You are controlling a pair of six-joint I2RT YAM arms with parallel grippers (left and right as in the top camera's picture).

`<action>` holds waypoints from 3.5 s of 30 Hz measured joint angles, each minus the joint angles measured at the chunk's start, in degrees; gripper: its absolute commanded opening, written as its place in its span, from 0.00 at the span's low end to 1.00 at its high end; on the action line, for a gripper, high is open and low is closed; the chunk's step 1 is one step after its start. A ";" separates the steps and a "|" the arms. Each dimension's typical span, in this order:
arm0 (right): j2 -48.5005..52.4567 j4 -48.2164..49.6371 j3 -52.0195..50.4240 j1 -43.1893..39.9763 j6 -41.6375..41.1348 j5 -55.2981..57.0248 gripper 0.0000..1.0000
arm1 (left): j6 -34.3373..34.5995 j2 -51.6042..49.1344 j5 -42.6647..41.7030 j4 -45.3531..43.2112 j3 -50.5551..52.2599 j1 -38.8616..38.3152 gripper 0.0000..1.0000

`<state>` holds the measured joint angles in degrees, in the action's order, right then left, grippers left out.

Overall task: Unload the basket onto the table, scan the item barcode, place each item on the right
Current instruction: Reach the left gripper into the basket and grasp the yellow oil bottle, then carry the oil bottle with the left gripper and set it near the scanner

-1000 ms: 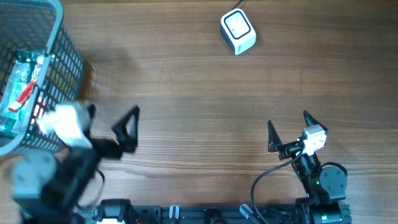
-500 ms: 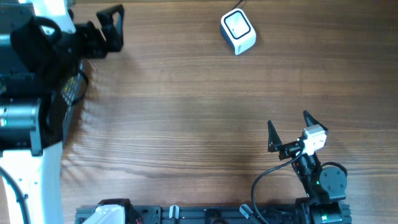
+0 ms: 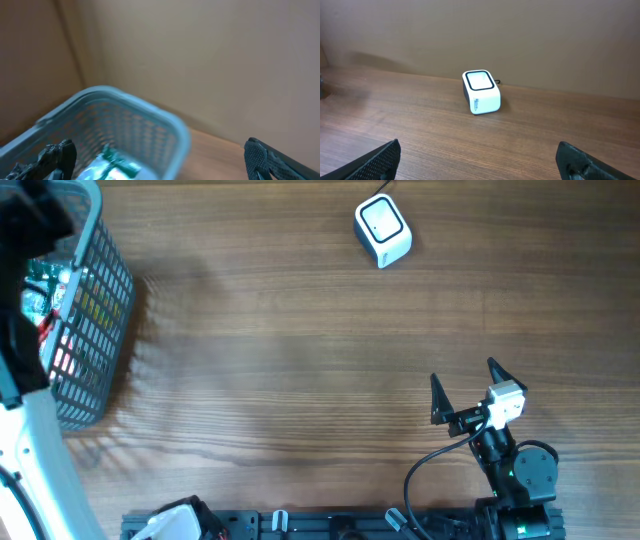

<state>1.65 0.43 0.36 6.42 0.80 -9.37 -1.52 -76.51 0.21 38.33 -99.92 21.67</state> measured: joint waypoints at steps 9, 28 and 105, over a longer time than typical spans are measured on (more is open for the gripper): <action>0.00 -0.02 0.00 0.00 0.00 0.00 1.00 | -2.32 -13.27 0.35 6.23 -0.35 7.13 1.00; 0.00 0.00 0.00 0.00 0.00 0.00 1.00 | -13.18 -30.62 -6.32 12.76 -0.59 10.01 0.87; 0.00 0.00 0.00 0.00 0.00 0.00 1.00 | 25.07 -24.24 2.01 26.01 -4.79 -60.52 0.25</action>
<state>1.65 0.43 0.36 6.42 0.80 -9.37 23.55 -100.75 2.22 64.34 -104.71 -38.85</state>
